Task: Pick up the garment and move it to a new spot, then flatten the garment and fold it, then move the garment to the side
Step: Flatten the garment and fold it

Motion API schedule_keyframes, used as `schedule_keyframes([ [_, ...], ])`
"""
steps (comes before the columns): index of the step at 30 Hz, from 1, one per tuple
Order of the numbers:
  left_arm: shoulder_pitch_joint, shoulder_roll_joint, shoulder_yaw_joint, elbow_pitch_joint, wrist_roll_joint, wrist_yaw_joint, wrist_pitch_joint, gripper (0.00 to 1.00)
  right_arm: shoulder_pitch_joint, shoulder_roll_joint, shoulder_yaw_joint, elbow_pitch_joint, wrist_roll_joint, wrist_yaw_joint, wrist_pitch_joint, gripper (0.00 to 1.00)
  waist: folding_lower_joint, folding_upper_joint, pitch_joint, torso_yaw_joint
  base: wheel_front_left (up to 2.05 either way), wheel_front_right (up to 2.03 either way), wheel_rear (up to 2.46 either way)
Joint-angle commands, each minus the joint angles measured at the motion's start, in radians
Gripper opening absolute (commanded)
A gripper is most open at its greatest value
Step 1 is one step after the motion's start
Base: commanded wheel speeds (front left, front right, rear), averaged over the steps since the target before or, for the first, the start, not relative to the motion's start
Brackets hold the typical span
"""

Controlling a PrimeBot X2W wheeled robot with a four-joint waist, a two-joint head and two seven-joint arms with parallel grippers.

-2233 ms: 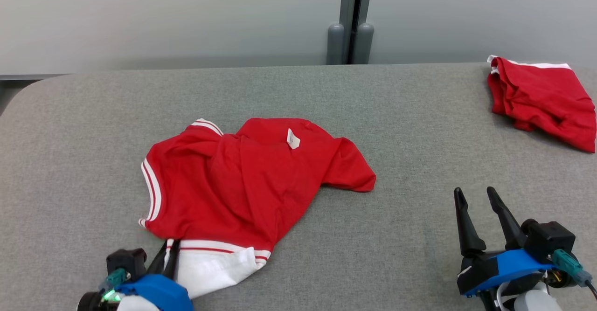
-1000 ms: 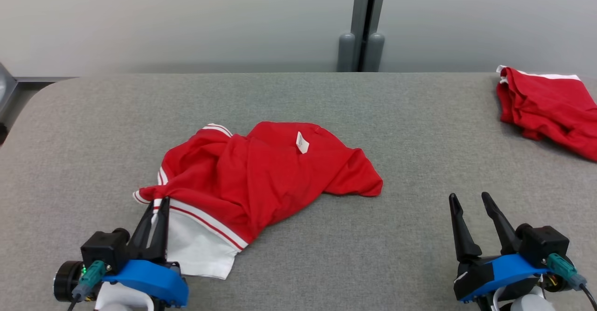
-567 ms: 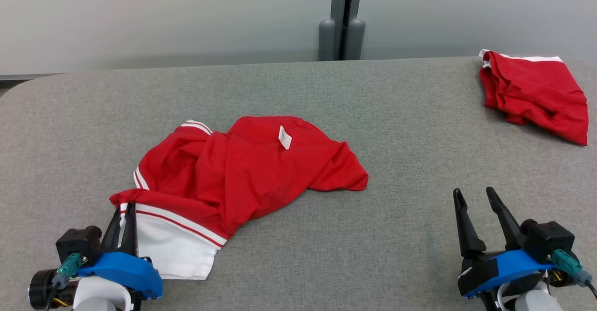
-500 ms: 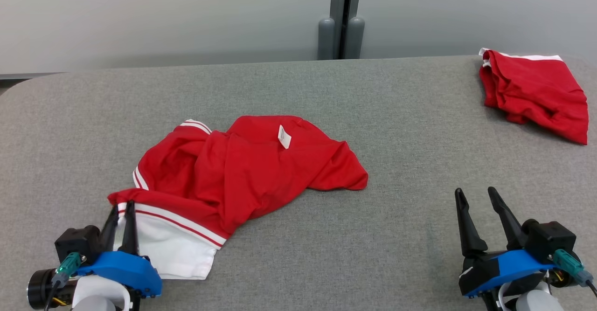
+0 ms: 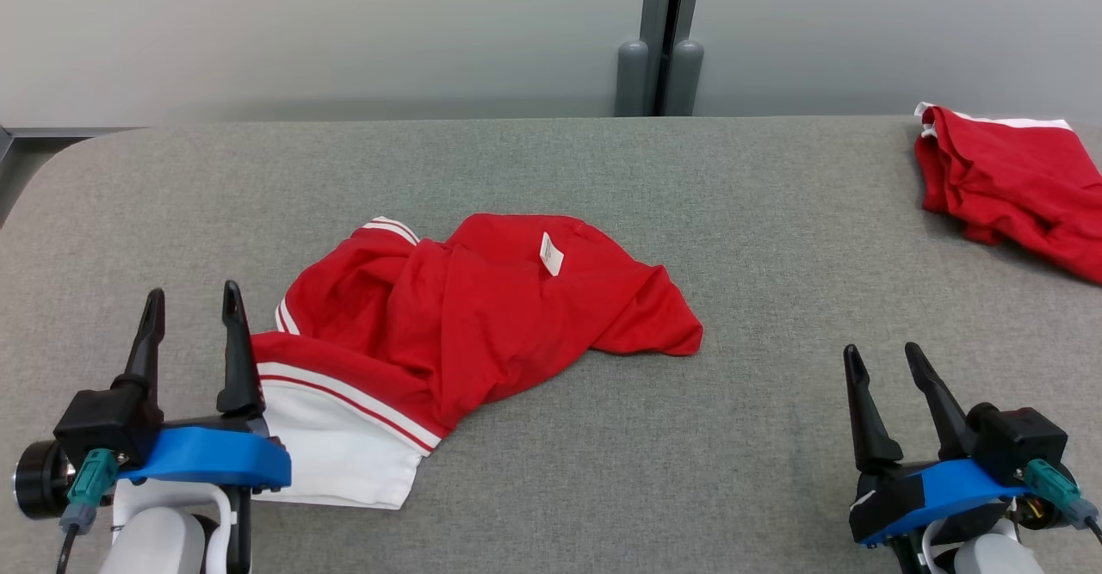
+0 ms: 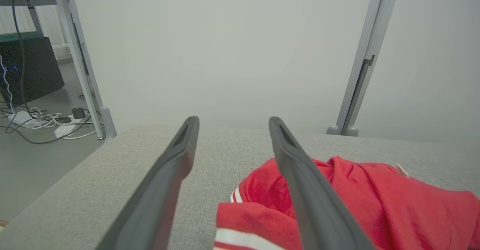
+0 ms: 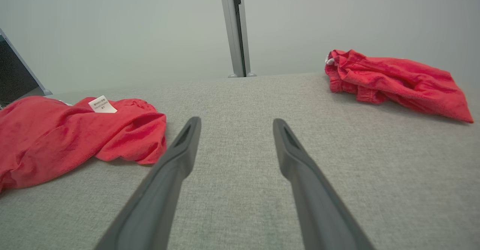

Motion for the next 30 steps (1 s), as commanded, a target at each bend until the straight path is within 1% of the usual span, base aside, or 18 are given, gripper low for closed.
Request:
schedule_keyframes([
  [1,0.008,-0.013,0.012,-0.029,0.023,-0.012,-0.004,1.0,-0.011,0.002,0.002,-0.003,-0.003,0.001,-0.004,1.0,0.0001,0.0,0.0,0.0,0.0,0.0,0.0],
  [5,0.009,-0.042,0.018,-0.066,0.066,-0.036,-0.004,1.0,-0.012,0.004,0.009,-0.005,-0.001,0.001,-0.004,1.0,0.0001,0.0,0.0,-0.007,0.0,0.0,0.0],
  [7,0.007,-0.056,0.009,-0.056,0.08,-0.052,-0.004,1.0,-0.011,0.005,0.011,-0.005,0.0,0.001,-0.005,1.0,0.0001,0.0,-0.001,-0.013,0.0,0.0,0.0],
  [8,0.007,-0.056,0.009,-0.056,0.08,-0.052,-0.004,1.0,-0.011,0.005,0.011,-0.005,0.0,0.001,-0.005,1.0,0.0001,0.0,-0.001,-0.013,0.0,0.0,0.0],
  [14,-0.013,-0.09,-0.001,-0.001,0.105,-0.086,-0.004,1.0,-0.01,0.009,0.018,-0.004,0.002,0.001,-0.005,1.0,0.0001,0.0,-0.004,-0.031,0.0,0.0,0.0],
  [17,-0.021,-0.104,0.005,0.031,0.108,-0.093,-0.004,1.0,-0.013,0.011,0.024,-0.004,0.005,0.0,-0.005,1.0,0.0001,0.0,-0.004,-0.042,0.0,0.0,0.0],
  [23,-0.027,-0.11,0.024,0.086,0.118,-0.102,-0.004,1.0,-0.009,0.012,0.034,-0.01,0.009,0.001,-0.005,1.0,0.0001,0.0,-0.005,-0.063,0.0,0.0,0.0],
  [30,-0.037,-0.12,0.048,0.112,0.132,-0.109,-0.004,1.0,-0.005,0.004,0.03,-0.02,0.004,0.001,-0.005,1.0,0.0001,0.0,0.008,-0.051,0.0,0.0,0.0],
])
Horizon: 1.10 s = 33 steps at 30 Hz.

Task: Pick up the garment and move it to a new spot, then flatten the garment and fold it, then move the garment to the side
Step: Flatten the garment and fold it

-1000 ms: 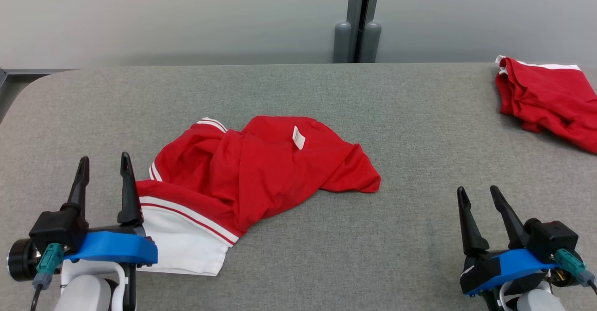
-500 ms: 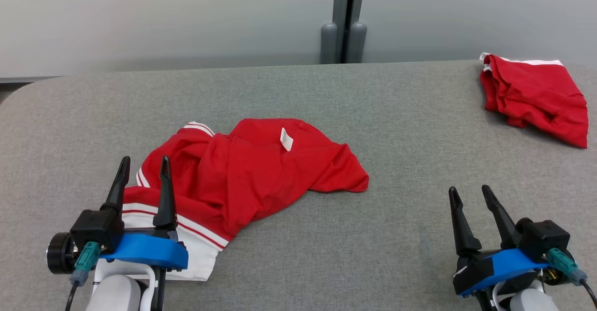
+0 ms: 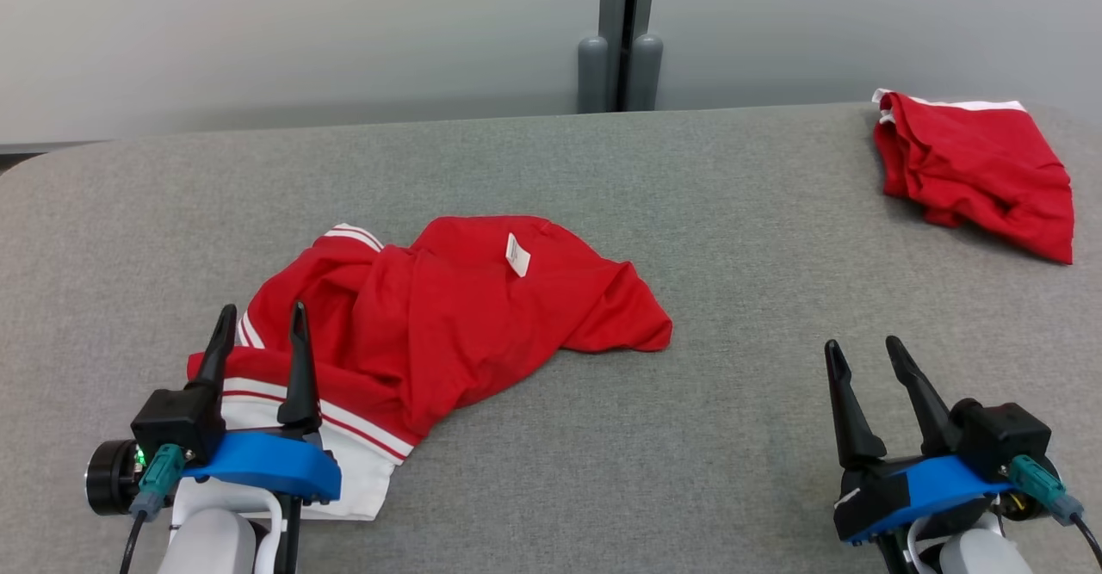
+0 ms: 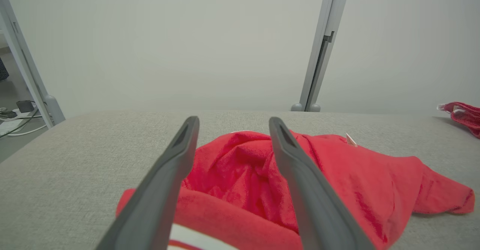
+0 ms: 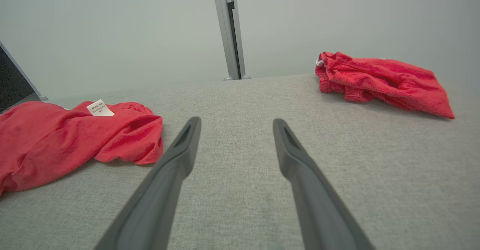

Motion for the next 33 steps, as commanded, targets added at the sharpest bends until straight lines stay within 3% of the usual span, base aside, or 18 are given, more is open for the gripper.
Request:
schedule_keyframes([
  [1,-0.015,0.0,0.009,-0.001,0.006,-0.005,-0.004,1.0,-0.011,-0.006,0.005,-0.005,-0.006,0.001,-0.005,1.0,0.0,-0.0001,0.005,0.007,0.0,0.0,0.0],
  [8,-0.032,-0.019,0.029,-0.044,0.023,-0.004,-0.004,1.0,-0.134,-0.041,0.084,-0.028,-0.011,0.001,0.021,1.0,0.0,-0.0001,0.046,0.047,0.0,0.0,0.0],
  [16,-0.052,-0.047,0.038,-0.094,0.041,-0.015,-0.004,1.0,-0.378,-0.102,0.237,0.02,-0.004,0.0,0.127,1.0,0.0,-0.0001,0.117,0.118,0.0,0.0,0.0],
  [25,-0.096,-0.081,0.031,-0.128,0.046,-0.024,-0.004,1.0,-0.633,-0.173,0.393,0.191,0.027,0.0,0.275,1.0,0.0,-0.0001,0.194,0.219,0.0,0.0,0.0],
  [33,-0.121,-0.1,0.001,-0.124,0.027,-0.03,-0.004,1.0,-0.747,-0.223,0.506,0.372,0.077,0.0,0.369,1.0,0.0,-0.0001,0.237,0.306,0.0,0.0,0.0],
])
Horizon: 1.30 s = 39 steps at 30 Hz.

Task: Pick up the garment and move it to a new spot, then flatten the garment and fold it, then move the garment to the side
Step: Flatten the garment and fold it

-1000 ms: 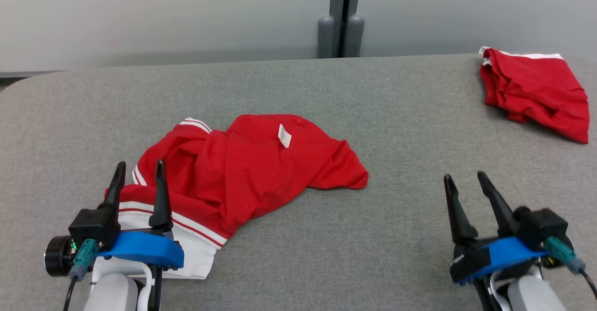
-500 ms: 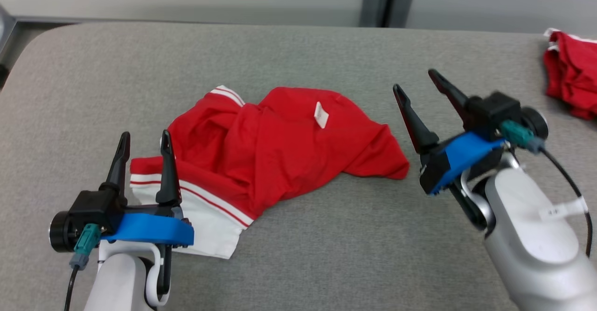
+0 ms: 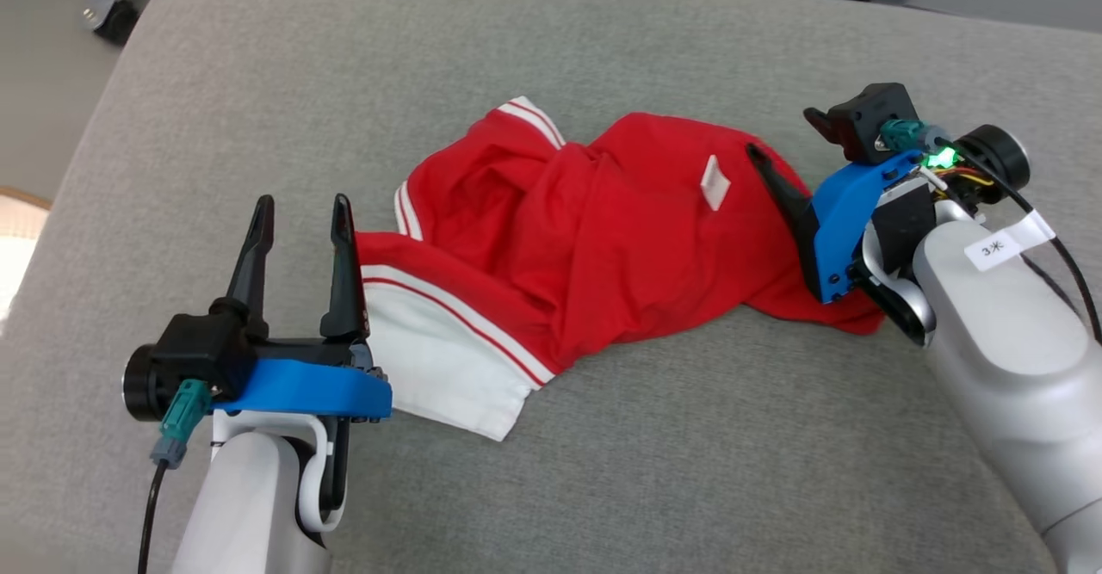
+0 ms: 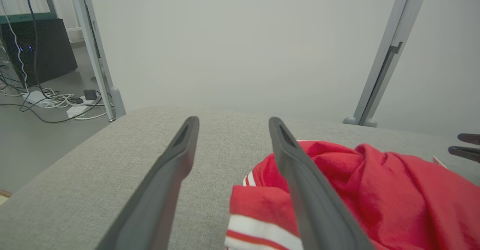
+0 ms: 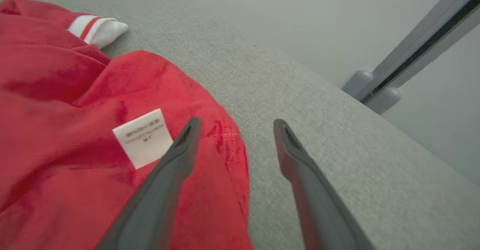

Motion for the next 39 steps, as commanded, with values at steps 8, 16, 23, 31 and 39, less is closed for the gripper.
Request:
schedule_keyframes([
  [8,-0.015,-0.006,-0.026,0.005,-0.032,0.01,-0.004,1.0,-0.056,-0.036,0.099,0.142,0.054,0.0,0.041,1.0,-0.0001,0.0,0.03,0.065,0.0,0.0,0.0],
  [16,-0.013,-0.006,-0.043,0.007,-0.053,0.031,-0.004,1.0,-0.075,-0.034,0.179,0.205,0.135,0.0,0.045,0.0,-0.0001,0.0,0.026,0.073,0.0,0.0,0.0],
  [23,0.01,-0.005,-0.024,0.016,-0.039,0.03,-0.004,1.0,-0.104,-0.041,0.191,0.198,0.17,0.0,-0.079,0.0,-0.0001,0.0,-0.007,0.034,0.0,0.0,0.0],
  [31,0.056,0.001,0.033,0.028,0.0,0.018,-0.004,1.0,-0.025,-0.019,0.183,0.148,0.231,0.0,-0.256,0.0,-0.0001,0.0,-0.093,-0.066,0.0,0.0,0.0],
  [39,0.125,0.019,0.086,0.017,0.022,0.014,-0.004,1.0,0.123,-0.039,0.156,0.0,0.262,0.0,-0.343,0.0,-0.0001,0.0,-0.17,-0.161,0.0,0.0,0.0],
])
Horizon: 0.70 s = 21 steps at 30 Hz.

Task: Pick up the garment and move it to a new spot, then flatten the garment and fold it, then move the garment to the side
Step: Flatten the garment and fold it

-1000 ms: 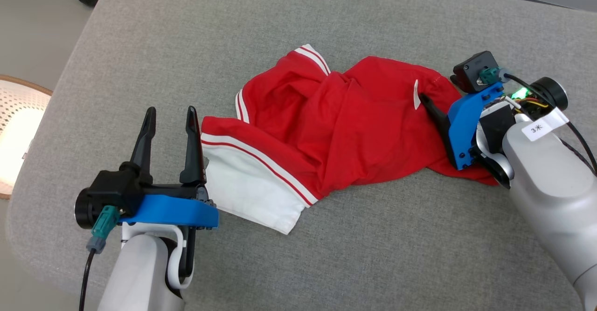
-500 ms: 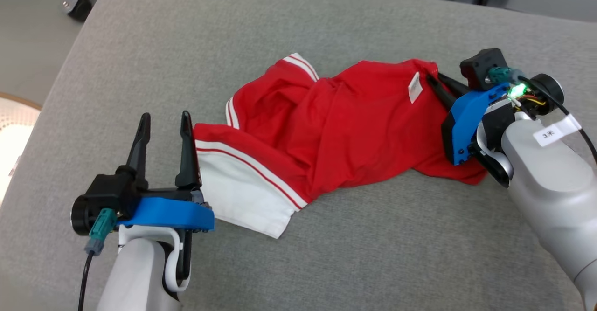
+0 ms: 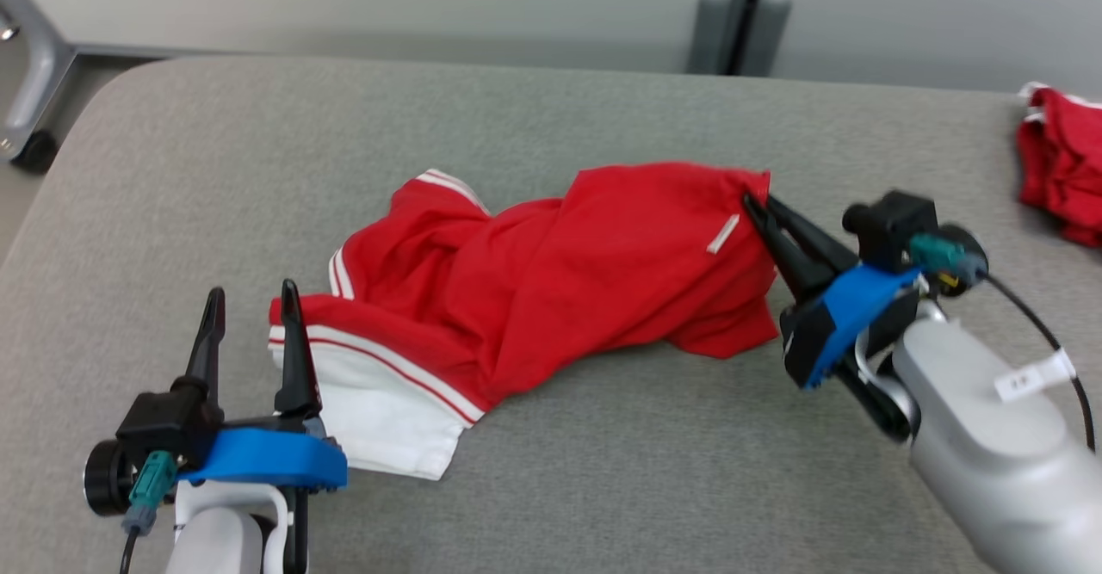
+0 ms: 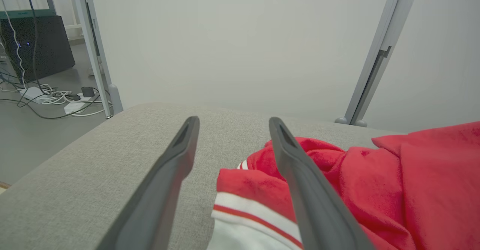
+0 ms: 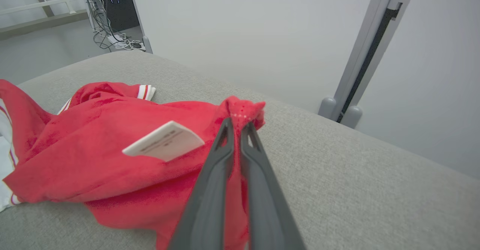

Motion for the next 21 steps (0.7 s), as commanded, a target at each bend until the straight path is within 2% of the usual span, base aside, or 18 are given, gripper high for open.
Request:
schedule_keyframes([
  [1,0.01,0.005,0.006,-0.003,0.005,-0.002,-0.004,1.0,0.029,-0.006,-0.008,-0.017,0.003,0.0,-0.007,0.0,0.0001,-0.0001,-0.037,-0.038,0.0,0.0,0.0],
  [7,0.057,0.01,0.027,-0.008,0.01,-0.004,-0.004,1.0,0.238,-0.01,-0.085,-0.193,-0.037,0.0,-0.02,0.0,0.0001,-0.0001,-0.075,-0.081,0.0,0.0,0.0],
  [14,0.082,0.012,0.04,-0.012,0.014,-0.009,-0.004,1.0,0.518,0.034,-0.168,-0.395,-0.127,0.0,0.032,0.0,0.0001,-0.0001,-0.092,-0.107,0.0,0.0,0.0],
  [21,0.081,0.013,0.037,-0.01,0.017,-0.012,-0.004,1.0,0.729,0.076,-0.203,-0.501,-0.19,0.0,0.098,0.0,0.0001,-0.0001,-0.091,-0.12,0.0,0.0,0.0],
])
